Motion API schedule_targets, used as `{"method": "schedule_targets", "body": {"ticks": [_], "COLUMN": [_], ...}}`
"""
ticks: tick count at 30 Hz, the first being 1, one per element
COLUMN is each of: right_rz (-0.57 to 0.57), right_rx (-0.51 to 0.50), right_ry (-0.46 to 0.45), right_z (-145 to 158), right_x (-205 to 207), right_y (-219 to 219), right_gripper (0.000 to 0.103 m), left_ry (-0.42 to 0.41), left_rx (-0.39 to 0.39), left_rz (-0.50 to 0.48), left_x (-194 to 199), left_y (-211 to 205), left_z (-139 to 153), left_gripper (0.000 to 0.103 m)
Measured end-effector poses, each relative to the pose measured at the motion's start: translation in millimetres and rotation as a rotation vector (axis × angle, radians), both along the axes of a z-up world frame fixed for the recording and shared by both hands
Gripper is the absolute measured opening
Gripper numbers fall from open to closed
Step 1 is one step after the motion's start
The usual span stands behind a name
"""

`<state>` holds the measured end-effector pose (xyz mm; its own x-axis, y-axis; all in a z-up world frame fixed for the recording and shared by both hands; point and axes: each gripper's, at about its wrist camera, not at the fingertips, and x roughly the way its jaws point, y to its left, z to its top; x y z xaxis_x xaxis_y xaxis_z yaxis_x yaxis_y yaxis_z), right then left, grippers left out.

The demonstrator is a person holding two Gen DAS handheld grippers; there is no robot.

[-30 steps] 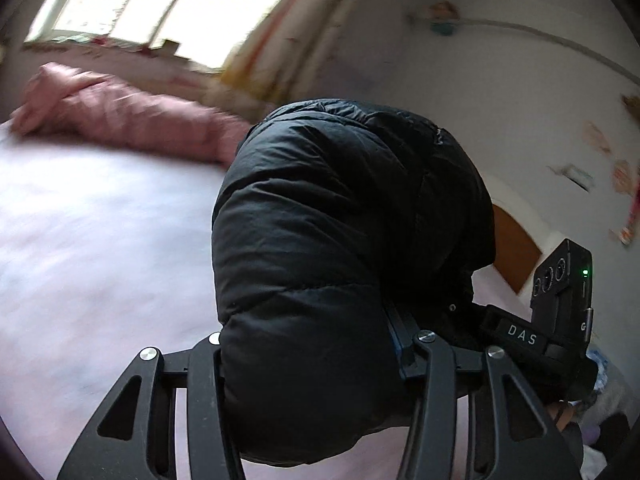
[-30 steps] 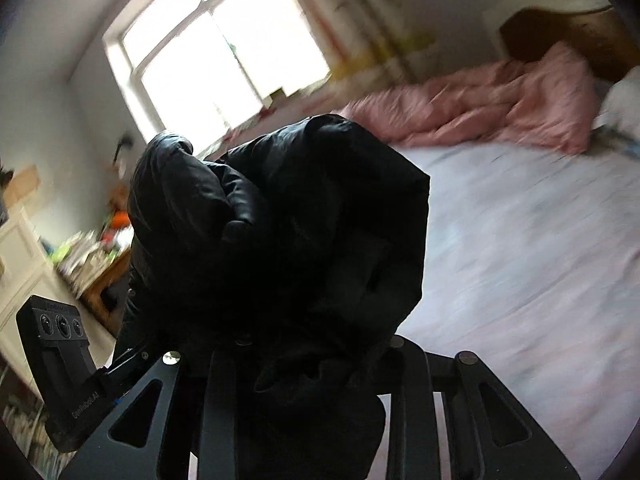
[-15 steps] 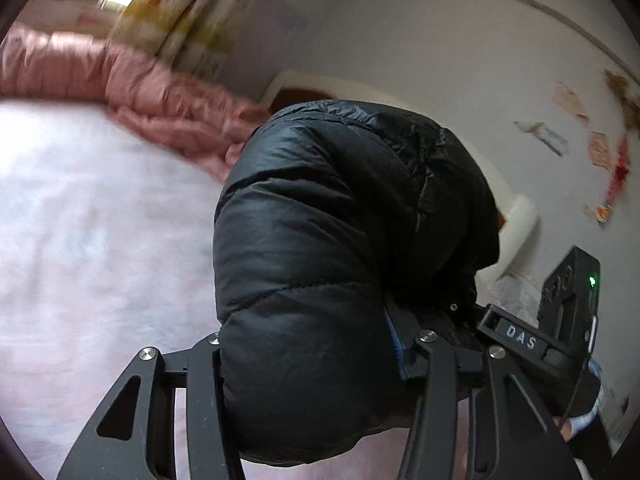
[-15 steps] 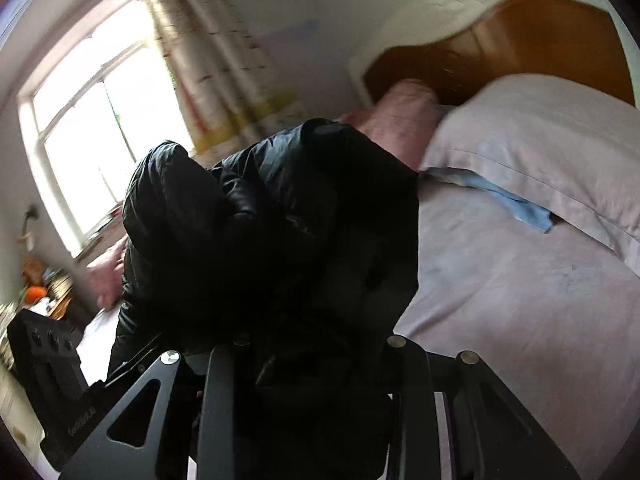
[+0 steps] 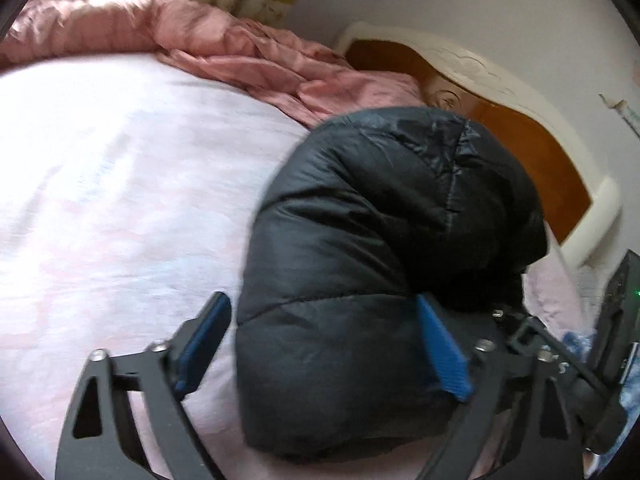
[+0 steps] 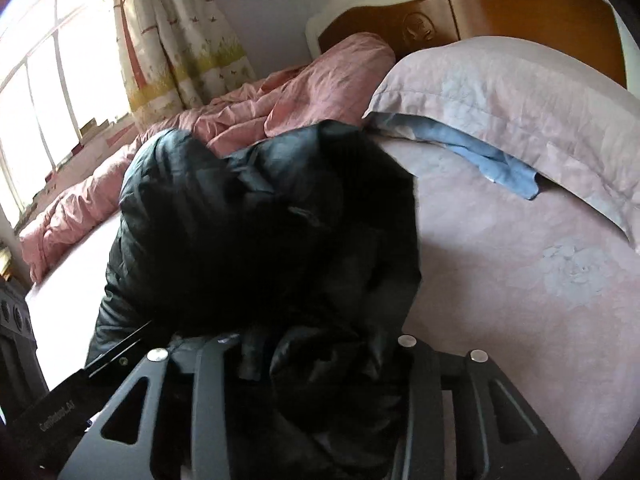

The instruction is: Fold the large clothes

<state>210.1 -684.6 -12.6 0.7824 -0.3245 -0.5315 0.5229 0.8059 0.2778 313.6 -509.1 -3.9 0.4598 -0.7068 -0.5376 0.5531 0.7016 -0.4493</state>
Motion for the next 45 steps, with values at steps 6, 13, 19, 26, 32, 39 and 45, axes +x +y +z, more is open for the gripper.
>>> {"method": "schedule_targets", "body": {"ticks": [6, 13, 19, 26, 32, 39, 45], "right_rz": [-0.087, -0.127, -0.078, -0.053, -0.082, -0.134, -0.137], "right_rx": [-0.186, -0.218, -0.192, -0.287, -0.32, -0.347, -0.406], "right_ry": [-0.04, -0.165, -0.251, -0.178, -0.153, -0.145, -0.109], "right_z": [32, 56, 64, 24, 17, 17, 18], "right_x": [-42, -89, -111, -94, -93, -98, -97], "right_y": [38, 93, 149, 198, 205, 202, 208], "right_gripper": [0.087, 0.103, 0.103, 0.103, 0.103, 0.103, 0.103], "left_ry": [-0.273, -0.538, -0.686, -0.65, -0.704, -0.741, -0.696], "left_rx": [0.02, 0.044, 0.12, 0.169, 0.16, 0.17, 0.156], "left_rz": [0.093, 0.126, 0.172, 0.225, 0.196, 0.196, 0.194], "left_x": [-31, -91, -122, -119, -128, -138, -131], "left_y": [42, 126, 190, 213, 206, 204, 207], "left_z": [38, 84, 86, 34, 35, 35, 35], "left_gripper": [0.1, 0.103, 0.103, 0.103, 0.103, 0.103, 0.103]}}
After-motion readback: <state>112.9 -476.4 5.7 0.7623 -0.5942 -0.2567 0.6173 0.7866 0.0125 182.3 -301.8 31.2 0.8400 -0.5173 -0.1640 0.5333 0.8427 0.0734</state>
